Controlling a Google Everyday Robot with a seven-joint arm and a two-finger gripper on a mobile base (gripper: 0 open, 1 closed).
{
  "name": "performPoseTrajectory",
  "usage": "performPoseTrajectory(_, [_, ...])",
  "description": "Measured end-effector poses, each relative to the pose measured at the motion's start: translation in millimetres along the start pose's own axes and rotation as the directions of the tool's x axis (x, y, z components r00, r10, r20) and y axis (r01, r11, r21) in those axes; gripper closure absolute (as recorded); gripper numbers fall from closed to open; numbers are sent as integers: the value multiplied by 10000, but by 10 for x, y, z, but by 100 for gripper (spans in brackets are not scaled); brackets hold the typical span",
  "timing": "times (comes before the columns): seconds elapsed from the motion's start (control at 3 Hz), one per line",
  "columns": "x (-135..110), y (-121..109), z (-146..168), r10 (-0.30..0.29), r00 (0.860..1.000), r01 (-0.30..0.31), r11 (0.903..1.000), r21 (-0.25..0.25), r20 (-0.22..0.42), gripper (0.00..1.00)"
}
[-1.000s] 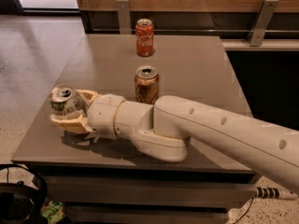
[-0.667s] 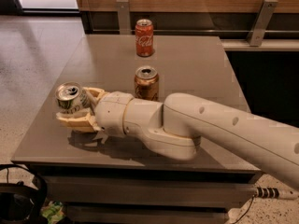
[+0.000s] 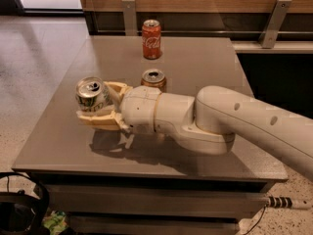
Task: Knock 7up can over
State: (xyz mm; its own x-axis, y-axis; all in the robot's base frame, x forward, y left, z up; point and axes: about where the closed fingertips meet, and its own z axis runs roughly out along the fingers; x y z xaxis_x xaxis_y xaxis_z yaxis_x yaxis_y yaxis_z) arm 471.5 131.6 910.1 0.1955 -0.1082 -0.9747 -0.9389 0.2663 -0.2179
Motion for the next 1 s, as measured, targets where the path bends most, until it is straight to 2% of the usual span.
performPoseTrajectory(0.33, [-174, 11, -149, -575, 9983, 575, 9983, 19, -58, 100])
performPoseTrajectory(0.67, [-323, 84, -115, -1097, 9936, 1095, 9940, -79, -274, 100])
performPoseTrajectory(1.0, [-323, 84, -115, -1099, 9936, 1097, 9939, -80, -274, 100])
